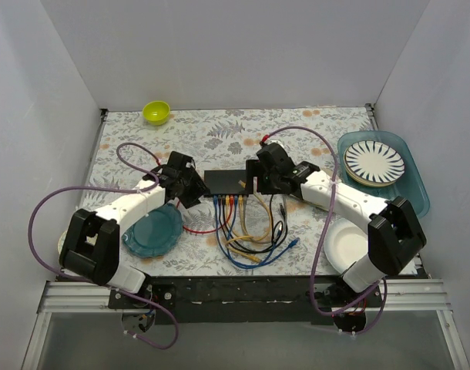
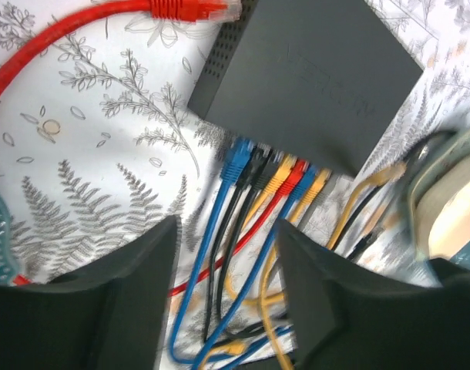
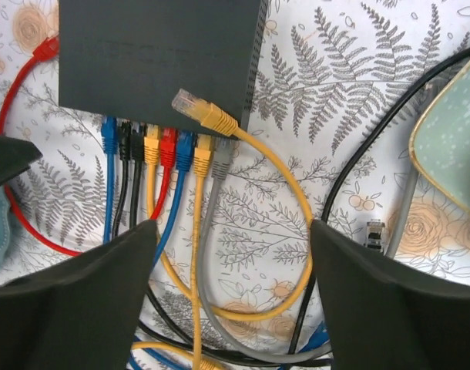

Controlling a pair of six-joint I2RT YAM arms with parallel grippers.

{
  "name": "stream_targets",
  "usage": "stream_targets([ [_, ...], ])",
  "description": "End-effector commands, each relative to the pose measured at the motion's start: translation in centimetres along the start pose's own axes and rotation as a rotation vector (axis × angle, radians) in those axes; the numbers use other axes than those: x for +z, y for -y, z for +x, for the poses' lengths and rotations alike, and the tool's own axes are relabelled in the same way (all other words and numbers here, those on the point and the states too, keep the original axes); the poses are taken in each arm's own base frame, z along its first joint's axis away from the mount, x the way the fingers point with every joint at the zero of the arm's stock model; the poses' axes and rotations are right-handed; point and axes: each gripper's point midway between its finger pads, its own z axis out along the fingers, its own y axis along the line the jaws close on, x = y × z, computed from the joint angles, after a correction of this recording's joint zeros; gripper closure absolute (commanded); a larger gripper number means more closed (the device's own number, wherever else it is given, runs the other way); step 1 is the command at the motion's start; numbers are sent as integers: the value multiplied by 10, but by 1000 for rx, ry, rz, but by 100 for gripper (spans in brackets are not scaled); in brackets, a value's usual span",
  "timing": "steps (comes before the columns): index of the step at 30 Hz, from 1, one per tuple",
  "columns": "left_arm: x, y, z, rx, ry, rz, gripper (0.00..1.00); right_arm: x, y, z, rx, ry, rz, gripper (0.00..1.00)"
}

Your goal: Pull the plug from the switch port

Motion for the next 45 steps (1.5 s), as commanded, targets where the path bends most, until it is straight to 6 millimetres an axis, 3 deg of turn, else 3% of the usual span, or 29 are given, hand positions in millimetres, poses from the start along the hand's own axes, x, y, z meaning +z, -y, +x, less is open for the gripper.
stream_targets([
  [1,-15,-9,5,-62,-25,31,34,4,-7,-12,20,83,-76,7],
  [4,-24,-19,13,-93,-53,73,4,16,-5,-24,-2,66,-75,17],
  [5,-27,-15,13,-74,-51,96,4,18,3,-27,9,62,-31,33],
  [7,-27,-11,21,-31,-91,121,10,21,20,-32,24,38,40,51],
  [8,-24,-14,26,-20,-102,131,13,23,34,-36,31,59,101,68],
  [9,-24,-16,30,-19,-116,129,15,24,49,-39,57,58,142,75],
  [11,-28,-16,38,5,-147,163,18,23,70,-29,100,9,209,98],
  [20,-35,0,47,128,-179,315,23,29,109,21,68,-144,359,99],
  [24,-34,0,47,153,-190,308,23,33,130,26,84,-162,453,99],
  [27,-32,4,53,161,-221,347,23,37,149,19,117,-158,512,99],
  [32,-34,33,66,244,-291,466,22,46,176,12,133,-192,596,99],
  [36,-28,51,93,325,-398,500,22,55,187,13,137,-222,632,99],
  [39,-20,49,107,341,-450,483,23,56,195,5,176,-206,647,99],
  [45,-9,27,117,355,-495,414,25,53,218,-34,287,-127,665,99],
])
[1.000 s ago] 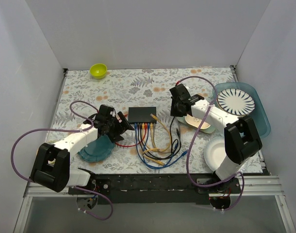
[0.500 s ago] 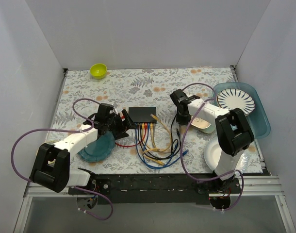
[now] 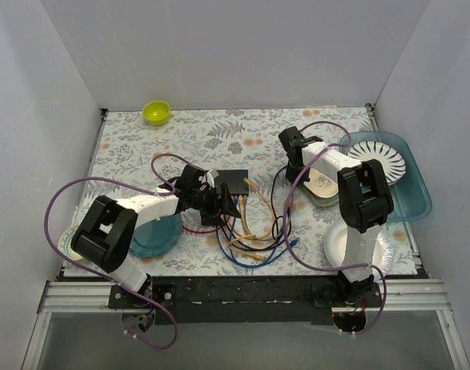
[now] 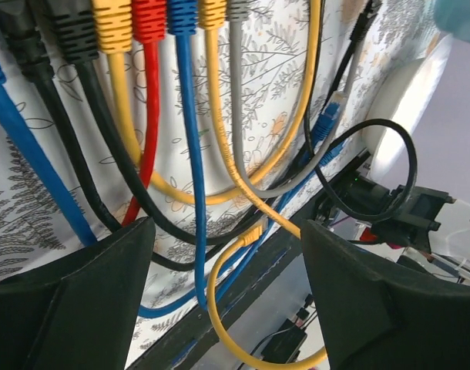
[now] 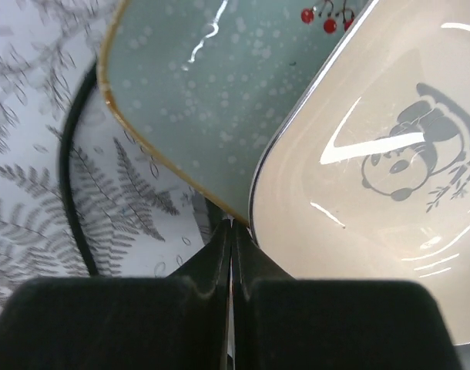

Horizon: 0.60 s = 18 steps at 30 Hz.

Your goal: Pull the plug from the switch port

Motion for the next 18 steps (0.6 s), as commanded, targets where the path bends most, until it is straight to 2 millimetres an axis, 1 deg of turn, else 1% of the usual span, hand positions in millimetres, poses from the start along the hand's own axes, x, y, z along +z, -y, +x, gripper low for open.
stream_targets([
  [1,-2,-3,4,30,-30,-6,25,4,36,-49,133,74,91,99],
  [2,-3,-4,6,31,-29,-8,25,7,42,-58,155,69,102,99],
  [4,-3,-10,11,26,-30,-21,25,10,45,-63,164,55,111,99],
  [5,-6,-9,11,31,-21,-19,25,12,46,-69,168,54,120,99],
  [7,-8,-11,12,28,-11,-31,25,13,46,-73,163,58,123,99],
  [9,-12,-8,10,37,8,-30,25,10,45,-76,164,70,113,99],
  [10,-13,-10,8,35,24,-46,25,7,44,-78,168,75,97,99],
  [11,-15,-9,7,33,36,-50,25,-1,42,-82,179,98,74,99],
  [12,-19,-6,4,41,59,-49,25,-4,38,-83,178,111,49,99],
  [13,-20,-8,1,39,78,-64,25,-9,33,-86,176,123,18,99],
  [14,-22,-8,0,35,95,-69,25,-23,26,-90,170,156,-10,99],
  [16,-30,-6,-8,36,156,-86,24,-38,15,-94,144,196,-50,99],
  [17,-33,-7,-10,30,180,-95,24,-52,3,-95,123,221,-83,99],
  [18,-35,-8,-12,10,203,-104,23,-59,-4,-95,97,236,-102,99],
])
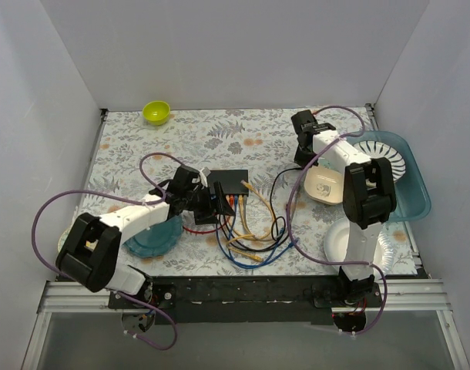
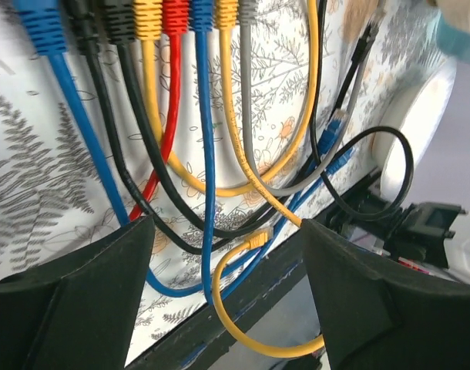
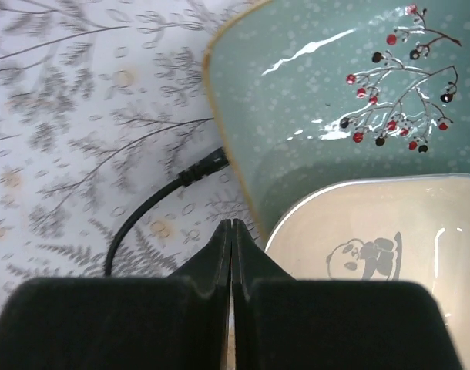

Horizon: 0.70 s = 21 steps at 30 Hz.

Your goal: Pull the plug from the switch port

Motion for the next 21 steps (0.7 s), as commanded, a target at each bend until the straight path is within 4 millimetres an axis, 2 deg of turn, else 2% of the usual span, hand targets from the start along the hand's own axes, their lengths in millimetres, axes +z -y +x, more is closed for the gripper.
stream_targets([
  [1,-24,0,-16,-20,161,-49,23,-65,-35,-24,-63,151,-137,99],
  [2,-27,-3,-21,-29,196,-66,22,-79,-52,-18,-102,167,-181,99],
  [5,-31,-14,-24,-86,221,-112,22,-97,-82,-1,-212,194,-233,99],
  [9,-29,-26,-14,-134,198,-134,22,-89,-96,26,-229,116,-300,99],
  [11,-34,-22,-13,-153,218,-113,22,-94,-120,49,-279,35,-453,99],
  [12,-36,-23,-13,-161,229,-117,22,-98,-134,50,-287,40,-519,99],
  [14,-39,-29,-13,-199,240,-126,22,-114,-158,65,-336,8,-654,99],
  [17,-42,-42,-13,-280,246,-140,20,-140,-189,69,-316,16,-871,94],
  [18,-42,-42,-15,-297,251,-125,20,-138,-190,76,-303,1,-907,90],
  [19,-41,-41,-13,-316,232,-101,20,-154,-206,66,-288,43,-1026,84],
  [21,-39,-44,-16,-363,238,-78,20,-159,-217,62,-246,37,-1091,79],
])
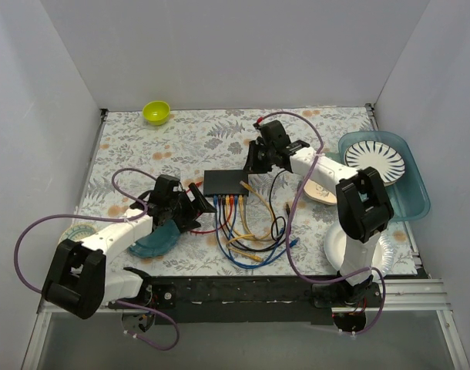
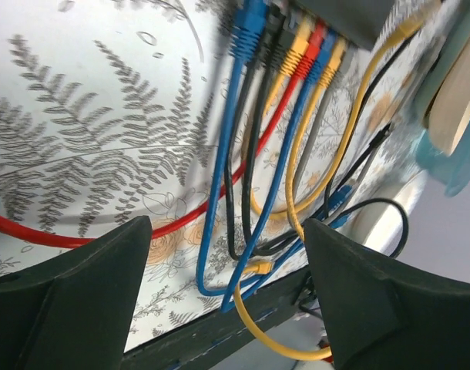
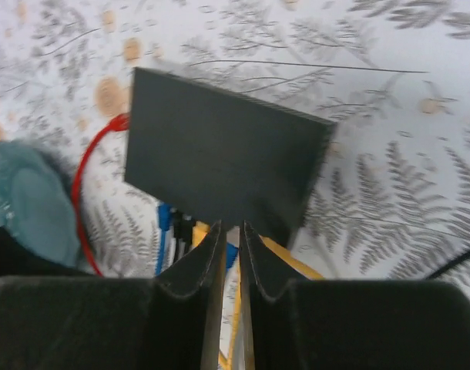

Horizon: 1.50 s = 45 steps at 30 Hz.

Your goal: Pull the plug from the switch port

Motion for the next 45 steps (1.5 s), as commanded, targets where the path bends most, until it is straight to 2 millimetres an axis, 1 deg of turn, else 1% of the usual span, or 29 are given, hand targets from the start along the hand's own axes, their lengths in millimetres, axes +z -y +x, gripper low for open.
stream_targets([
  [1,1,-3,-3,-114,-10,37,20,-10,-72,-45,-4,135,-356,77],
  [2,1,-3,-6,-126,-7,39,21,4,-68,-43,14,108,-336,77],
  [3,2,-2,-8,-121,-4,45,21,11,-66,-45,32,94,-318,77],
  [4,4,-3,-9,-123,-4,38,21,24,-64,-58,42,100,-295,77],
  [5,4,0,-14,-123,4,41,22,32,-59,-52,62,58,-269,78],
  [7,6,4,-19,-107,8,53,23,44,-64,-53,93,17,-300,79],
  [9,10,9,-25,-103,20,62,26,47,-69,-51,105,7,-334,80],
  [10,10,11,-27,-99,23,70,27,45,-76,-47,106,-12,-374,81],
  [13,13,16,-34,-104,38,94,29,47,-75,-28,102,-43,-406,83],
  [17,17,22,-43,-110,60,132,33,52,-64,-1,104,-100,-414,86],
  [19,22,25,-49,-112,74,144,36,49,-63,4,100,-106,-414,88],
  [21,31,22,-52,-126,67,135,37,50,-55,14,109,-125,-389,88],
  [23,36,26,-57,-126,73,146,38,50,-49,15,111,-126,-369,89],
  [26,47,21,-59,-149,65,131,39,46,-45,-1,126,-70,-360,90],
  [27,48,20,-59,-153,68,130,39,44,-43,-17,134,-27,-343,90],
  [30,57,15,-61,-169,54,115,44,42,-36,-47,176,56,-313,90],
  [31,60,10,-60,-181,42,102,45,40,-39,-64,175,111,-329,90],
  [32,61,10,-61,-188,36,102,47,39,-36,-73,191,135,-325,90],
  [33,63,8,-60,-192,23,98,48,46,-25,-80,218,150,-299,90],
  [34,64,7,-61,-195,18,96,48,44,-29,-97,228,177,-307,90],
  [35,66,4,-60,-199,8,88,49,49,-24,-99,247,158,-287,90],
  [36,67,3,-61,-194,10,87,49,69,-11,-91,266,109,-257,90],
  [37,68,2,-62,-196,8,84,50,76,-7,-90,260,86,-242,90],
  [38,71,-1,-61,-202,-3,78,50,76,-12,-98,253,72,-237,90],
  [39,72,0,-64,-201,-3,79,50,92,-3,-85,266,22,-214,91],
  [41,77,-6,-64,-209,-20,61,50,101,3,-74,272,-20,-202,91],
  [43,80,-5,-69,-207,-26,70,50,104,8,-60,278,-47,-200,91],
  [44,81,-5,-71,-208,-29,70,50,107,15,-44,293,-74,-186,91],
  [45,84,-7,-71,-213,-41,65,50,104,14,-42,290,-73,-197,91],
])
